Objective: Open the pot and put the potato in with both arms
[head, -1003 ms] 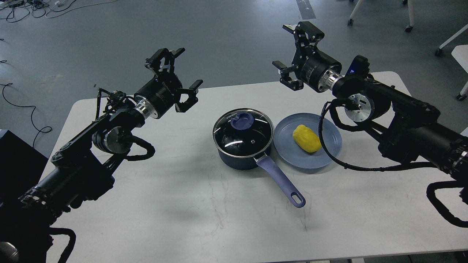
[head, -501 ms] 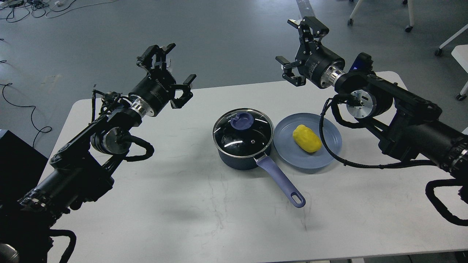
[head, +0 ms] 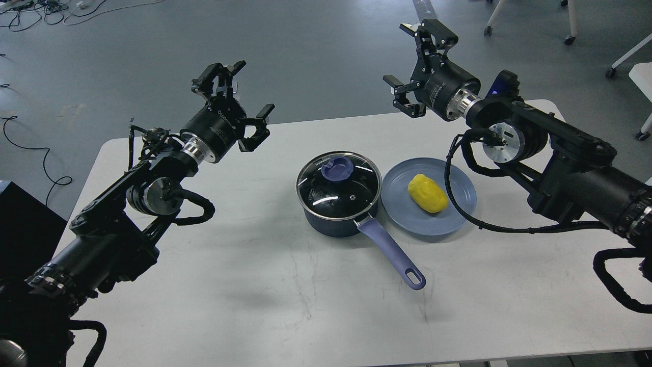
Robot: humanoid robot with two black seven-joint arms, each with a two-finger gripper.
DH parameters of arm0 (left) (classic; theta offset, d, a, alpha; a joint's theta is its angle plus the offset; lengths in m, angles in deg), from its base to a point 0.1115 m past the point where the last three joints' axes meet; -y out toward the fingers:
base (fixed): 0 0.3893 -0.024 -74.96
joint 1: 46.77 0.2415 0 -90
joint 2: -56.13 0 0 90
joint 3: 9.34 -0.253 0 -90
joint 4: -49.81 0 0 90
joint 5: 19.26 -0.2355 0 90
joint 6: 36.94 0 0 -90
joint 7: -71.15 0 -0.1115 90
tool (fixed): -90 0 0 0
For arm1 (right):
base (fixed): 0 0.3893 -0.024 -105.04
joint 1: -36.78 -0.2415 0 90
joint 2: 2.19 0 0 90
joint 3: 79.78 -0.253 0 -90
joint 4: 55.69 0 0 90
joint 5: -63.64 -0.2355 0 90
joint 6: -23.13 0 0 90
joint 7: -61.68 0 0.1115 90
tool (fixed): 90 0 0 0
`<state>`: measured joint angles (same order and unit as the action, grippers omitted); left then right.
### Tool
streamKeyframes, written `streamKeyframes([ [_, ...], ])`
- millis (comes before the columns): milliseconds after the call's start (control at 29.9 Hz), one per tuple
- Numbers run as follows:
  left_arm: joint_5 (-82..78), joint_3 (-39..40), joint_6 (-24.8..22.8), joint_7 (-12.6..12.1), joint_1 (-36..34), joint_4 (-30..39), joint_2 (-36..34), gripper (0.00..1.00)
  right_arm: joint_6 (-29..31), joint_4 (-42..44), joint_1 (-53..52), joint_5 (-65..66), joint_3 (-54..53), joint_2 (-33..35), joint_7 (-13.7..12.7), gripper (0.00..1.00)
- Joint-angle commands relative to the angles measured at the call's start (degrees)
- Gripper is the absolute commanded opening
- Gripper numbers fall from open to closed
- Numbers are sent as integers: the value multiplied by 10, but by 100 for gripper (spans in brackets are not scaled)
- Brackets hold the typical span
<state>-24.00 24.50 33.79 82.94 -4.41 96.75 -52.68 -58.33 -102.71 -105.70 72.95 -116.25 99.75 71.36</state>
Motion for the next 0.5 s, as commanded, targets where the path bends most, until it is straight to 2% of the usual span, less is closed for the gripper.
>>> streamKeyframes([
  [0,0,0,1,1,0,0,1,98,-1,0,0,0,0,-2,0,100],
  [267,1,1,3,3,0,0,1,98,-1,0,-1,0,0,-2,0,100],
  [468,0,0,3,-4,-1,0,2,98,-2,0,-1,1,1,-2,0,100],
])
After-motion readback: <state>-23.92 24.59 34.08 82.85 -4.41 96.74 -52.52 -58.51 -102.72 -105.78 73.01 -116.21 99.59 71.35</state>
